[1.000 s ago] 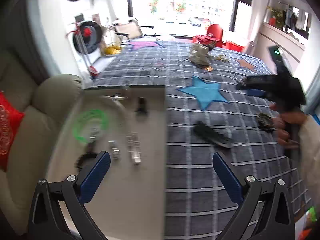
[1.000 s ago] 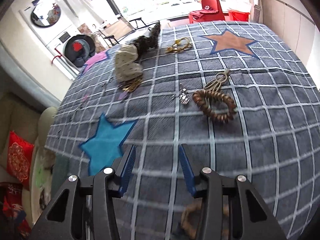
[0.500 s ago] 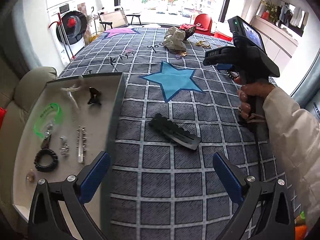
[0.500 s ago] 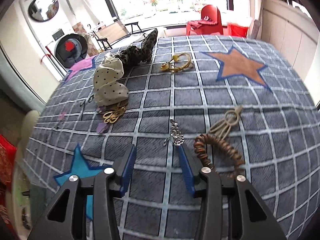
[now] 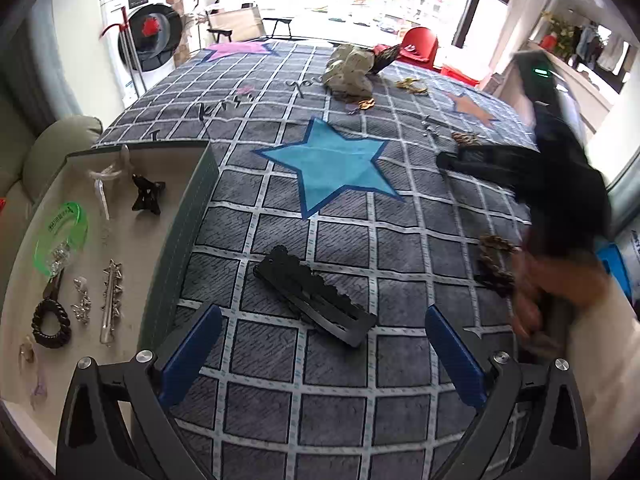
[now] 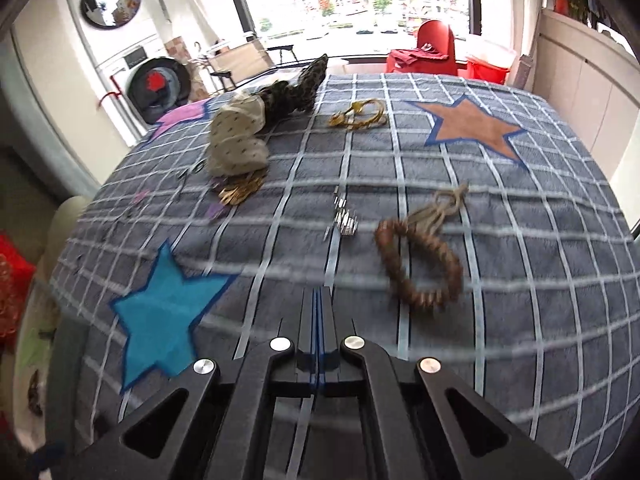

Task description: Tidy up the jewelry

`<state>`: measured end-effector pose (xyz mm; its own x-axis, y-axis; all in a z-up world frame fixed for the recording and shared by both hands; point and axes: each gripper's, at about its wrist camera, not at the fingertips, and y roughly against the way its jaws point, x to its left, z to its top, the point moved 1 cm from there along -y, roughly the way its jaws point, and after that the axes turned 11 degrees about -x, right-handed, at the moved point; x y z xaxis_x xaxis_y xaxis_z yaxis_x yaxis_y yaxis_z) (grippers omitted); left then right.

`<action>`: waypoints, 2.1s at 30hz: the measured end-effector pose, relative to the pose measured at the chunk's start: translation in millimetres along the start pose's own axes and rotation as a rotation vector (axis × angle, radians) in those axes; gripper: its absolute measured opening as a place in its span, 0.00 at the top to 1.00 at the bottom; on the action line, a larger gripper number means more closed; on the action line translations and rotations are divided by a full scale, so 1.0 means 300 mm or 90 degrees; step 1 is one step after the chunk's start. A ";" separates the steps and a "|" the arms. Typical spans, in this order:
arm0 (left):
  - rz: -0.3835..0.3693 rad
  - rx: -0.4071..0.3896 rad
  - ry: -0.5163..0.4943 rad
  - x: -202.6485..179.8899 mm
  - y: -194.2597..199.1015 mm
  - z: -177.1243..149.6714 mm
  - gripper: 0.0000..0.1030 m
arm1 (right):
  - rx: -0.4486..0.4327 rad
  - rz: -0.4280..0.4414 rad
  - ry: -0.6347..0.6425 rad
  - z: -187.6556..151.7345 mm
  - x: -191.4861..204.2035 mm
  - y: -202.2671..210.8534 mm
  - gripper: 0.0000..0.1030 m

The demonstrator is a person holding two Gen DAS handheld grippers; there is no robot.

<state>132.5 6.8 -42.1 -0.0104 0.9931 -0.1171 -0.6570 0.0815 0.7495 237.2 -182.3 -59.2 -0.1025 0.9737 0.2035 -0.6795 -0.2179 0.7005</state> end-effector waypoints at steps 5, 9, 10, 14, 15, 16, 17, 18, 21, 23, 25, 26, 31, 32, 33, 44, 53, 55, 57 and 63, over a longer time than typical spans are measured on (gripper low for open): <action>0.016 0.002 0.007 0.000 -0.017 -0.002 0.01 | 0.016 0.025 -0.030 0.016 -0.022 -0.023 0.99; 0.019 0.002 -0.002 -0.003 -0.025 -0.006 0.01 | 0.013 0.021 -0.067 0.058 -0.051 -0.068 0.98; 0.020 0.004 -0.003 -0.001 -0.030 -0.006 0.01 | 0.010 0.015 -0.061 0.071 -0.047 -0.083 0.98; 0.021 0.010 -0.001 0.008 -0.043 -0.003 0.01 | 0.001 -0.010 -0.031 0.124 -0.017 -0.144 0.93; 0.022 0.010 0.000 0.010 -0.046 -0.001 0.01 | -0.001 -0.014 -0.026 0.134 -0.012 -0.155 0.91; 0.022 0.011 0.000 0.013 -0.050 0.001 0.01 | -0.004 -0.017 -0.018 0.146 -0.001 -0.167 0.84; 0.022 0.012 0.001 0.014 -0.054 0.002 0.01 | -0.006 -0.022 -0.011 0.154 0.008 -0.176 0.74; 0.022 0.014 0.002 0.017 -0.060 0.003 0.01 | -0.008 -0.030 -0.002 0.159 0.019 -0.183 0.69; 0.023 0.018 0.005 0.021 -0.070 0.002 0.01 | -0.009 -0.066 0.040 0.157 0.055 -0.193 0.67; 0.023 0.021 0.007 0.020 -0.075 0.000 0.01 | -0.005 -0.070 0.053 0.151 0.060 -0.186 1.00; 0.023 0.022 0.009 0.021 -0.078 -0.001 0.01 | -0.003 -0.053 0.023 0.141 0.036 -0.165 1.00; 0.023 0.021 0.010 0.021 -0.078 0.000 0.01 | -0.001 -0.036 0.001 0.136 0.021 -0.152 1.00; 0.017 0.021 0.032 0.036 -0.079 0.006 0.01 | 0.004 0.064 -0.088 0.090 -0.038 -0.039 1.00; 0.015 0.023 0.037 0.038 -0.080 0.008 0.01 | 0.004 0.078 -0.100 0.077 -0.045 -0.013 1.00; 0.012 0.024 0.042 0.040 -0.083 0.009 0.01 | 0.006 0.090 -0.108 0.062 -0.049 0.011 1.00; 0.047 0.028 0.013 0.011 -0.124 0.018 0.01 | 0.003 0.104 -0.104 0.032 -0.094 0.137 0.91; 0.060 0.020 -0.032 -0.018 -0.140 0.011 0.01 | 0.033 0.055 -0.021 -0.120 -0.131 0.275 0.31; 0.056 0.013 -0.036 -0.027 -0.141 0.011 0.00 | 0.043 0.043 0.004 -0.168 -0.113 0.282 0.31; 0.055 0.009 -0.038 -0.033 -0.142 0.010 0.00 | 0.049 0.020 0.012 -0.196 -0.105 0.267 0.31; 0.032 -0.005 -0.056 -0.056 -0.117 0.006 0.28 | 0.043 -0.026 0.074 -0.214 -0.049 0.243 0.34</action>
<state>157.1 -12.6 -65.3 0.0226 0.9995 -0.0222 -0.6630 0.0316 0.7479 142.5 -208.4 -55.1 -0.1609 0.9823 0.0960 -0.6349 -0.1775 0.7520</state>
